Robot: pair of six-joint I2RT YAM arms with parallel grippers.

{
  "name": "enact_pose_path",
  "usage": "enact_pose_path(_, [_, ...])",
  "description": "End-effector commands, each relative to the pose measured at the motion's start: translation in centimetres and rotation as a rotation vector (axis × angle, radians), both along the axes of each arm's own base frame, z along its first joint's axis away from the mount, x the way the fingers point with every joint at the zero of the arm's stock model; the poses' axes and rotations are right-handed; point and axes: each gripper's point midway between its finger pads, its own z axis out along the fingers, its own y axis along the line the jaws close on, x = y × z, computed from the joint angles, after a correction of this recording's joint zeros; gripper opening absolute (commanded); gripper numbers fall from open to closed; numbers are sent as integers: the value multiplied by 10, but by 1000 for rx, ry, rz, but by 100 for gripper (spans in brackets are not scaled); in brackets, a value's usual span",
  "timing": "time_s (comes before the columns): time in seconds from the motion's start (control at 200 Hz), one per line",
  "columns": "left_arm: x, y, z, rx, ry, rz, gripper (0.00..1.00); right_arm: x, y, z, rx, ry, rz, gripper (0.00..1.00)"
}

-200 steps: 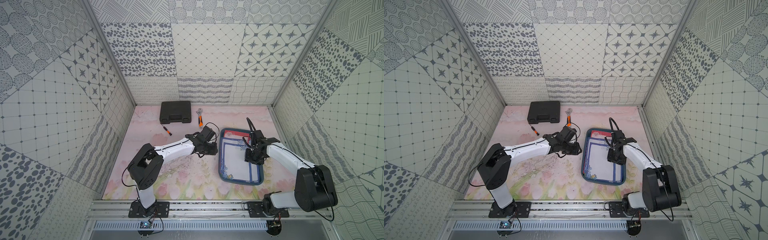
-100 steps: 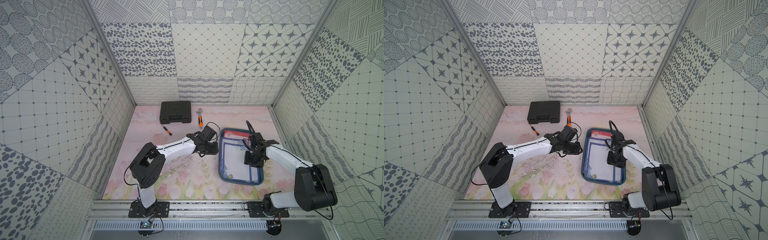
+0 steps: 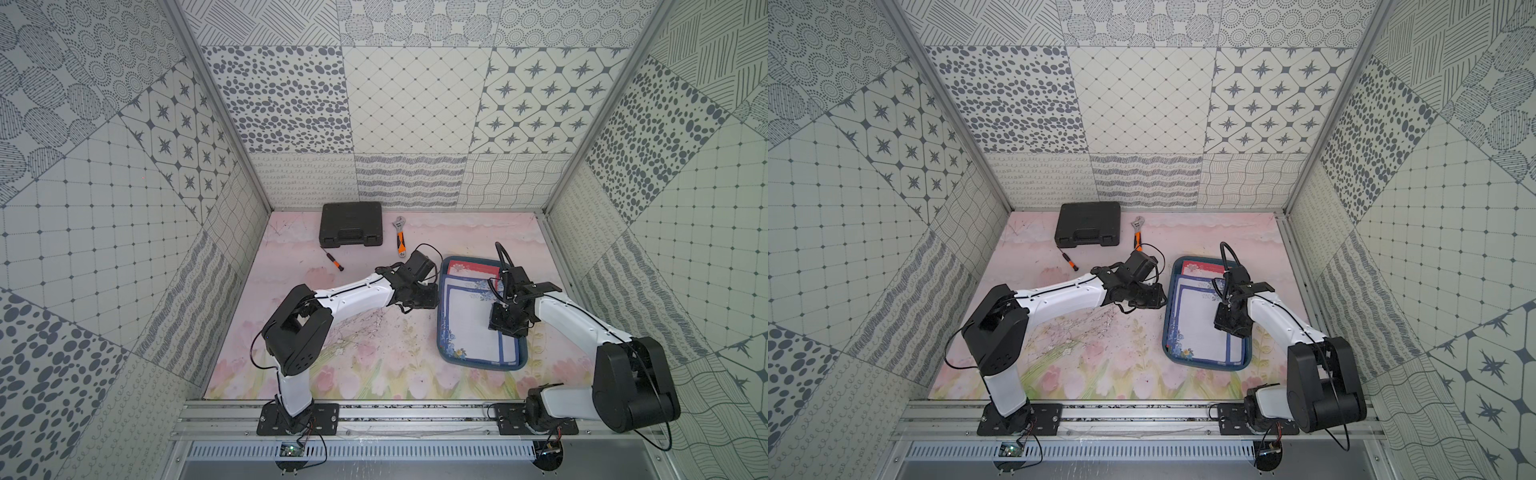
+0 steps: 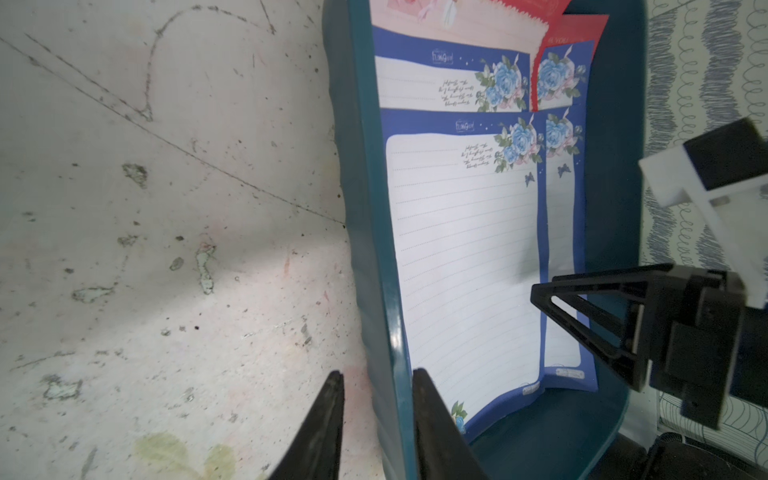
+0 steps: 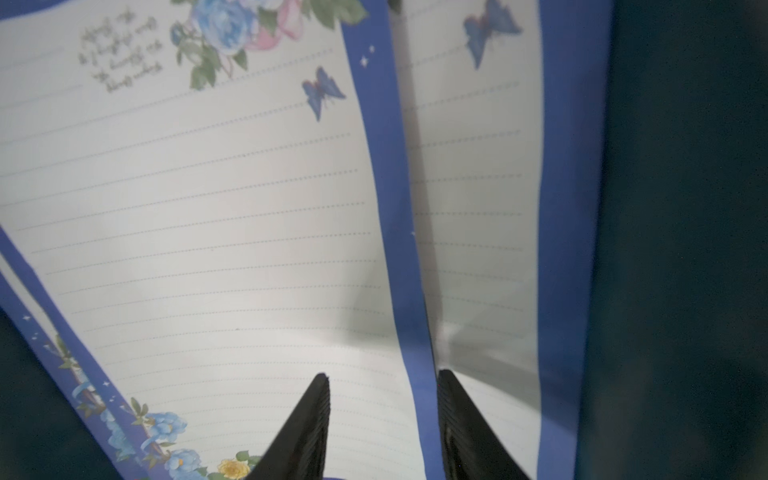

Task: Take out the stationery paper from the storage box
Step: Pick up the stationery paper from the storage box.

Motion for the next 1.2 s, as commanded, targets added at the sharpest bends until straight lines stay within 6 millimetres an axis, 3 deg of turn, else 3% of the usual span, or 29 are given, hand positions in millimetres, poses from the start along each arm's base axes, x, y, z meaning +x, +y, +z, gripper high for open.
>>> enact_pose_path(0.0, [-3,-5,3,-7,10,-20,30,-6,1,-2,12,19,-11,45])
enact_pose_path(1.196, [-9,-11,0,-4,22,-35,29,-12,8,-8,10,50,14,45])
